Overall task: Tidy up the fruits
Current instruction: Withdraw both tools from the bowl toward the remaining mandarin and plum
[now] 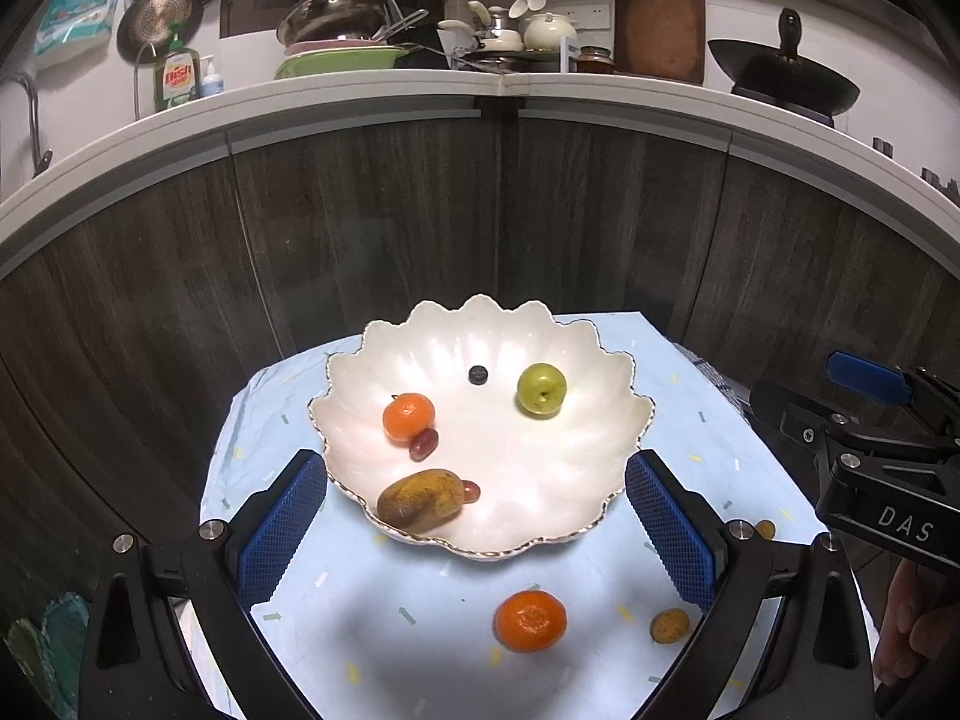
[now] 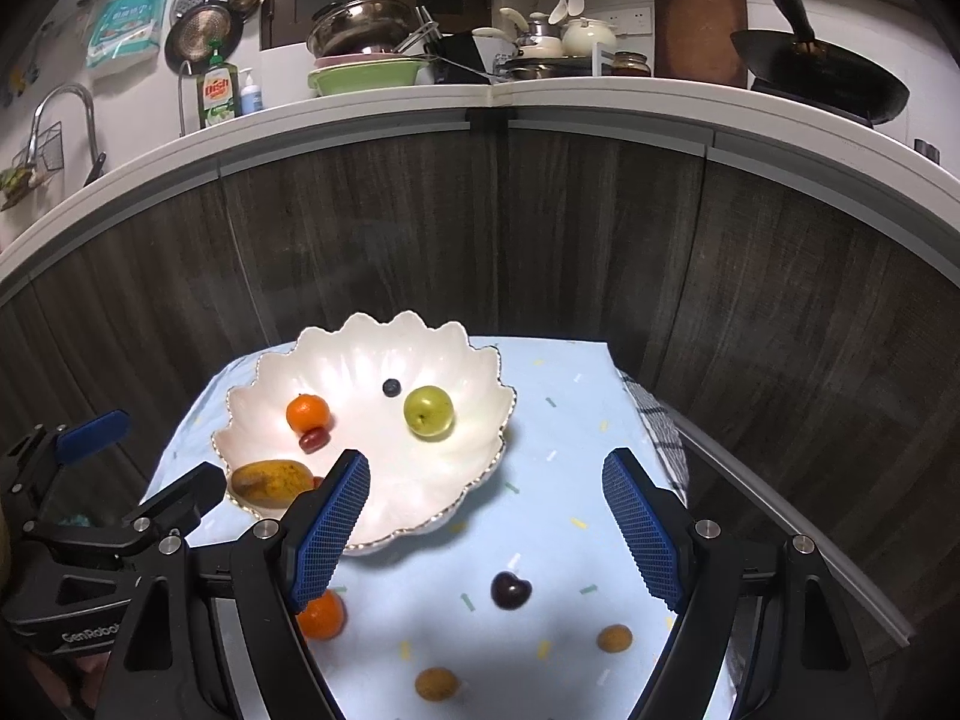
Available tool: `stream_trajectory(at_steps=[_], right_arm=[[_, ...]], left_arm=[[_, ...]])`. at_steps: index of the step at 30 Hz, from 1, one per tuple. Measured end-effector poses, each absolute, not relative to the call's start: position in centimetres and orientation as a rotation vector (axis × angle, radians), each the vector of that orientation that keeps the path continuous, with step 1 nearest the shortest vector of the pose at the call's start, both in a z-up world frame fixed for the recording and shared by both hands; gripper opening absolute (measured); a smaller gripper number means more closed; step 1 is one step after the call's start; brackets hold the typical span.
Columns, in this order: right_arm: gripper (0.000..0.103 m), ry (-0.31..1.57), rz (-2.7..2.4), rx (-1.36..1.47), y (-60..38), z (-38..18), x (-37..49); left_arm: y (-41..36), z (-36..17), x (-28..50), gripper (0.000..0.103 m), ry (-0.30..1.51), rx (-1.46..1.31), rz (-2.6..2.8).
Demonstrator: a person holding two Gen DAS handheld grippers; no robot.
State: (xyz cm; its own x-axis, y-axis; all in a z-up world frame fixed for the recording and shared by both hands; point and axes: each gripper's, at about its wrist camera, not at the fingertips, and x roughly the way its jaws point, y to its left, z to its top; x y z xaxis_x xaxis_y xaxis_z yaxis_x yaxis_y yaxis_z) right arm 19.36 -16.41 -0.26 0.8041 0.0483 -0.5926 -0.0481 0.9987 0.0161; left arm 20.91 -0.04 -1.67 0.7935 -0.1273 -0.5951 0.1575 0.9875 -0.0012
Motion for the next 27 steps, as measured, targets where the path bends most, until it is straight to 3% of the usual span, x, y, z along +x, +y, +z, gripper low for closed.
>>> stream_trajectory(at_steps=[27], right_arm=[[0.081, 0.687, 0.017, -0.003, -19.4, -4.6, 16.9]], left_arm=[[-4.0, -6.2, 17.8, 0.101, 0.689, 0.113, -0.222]])
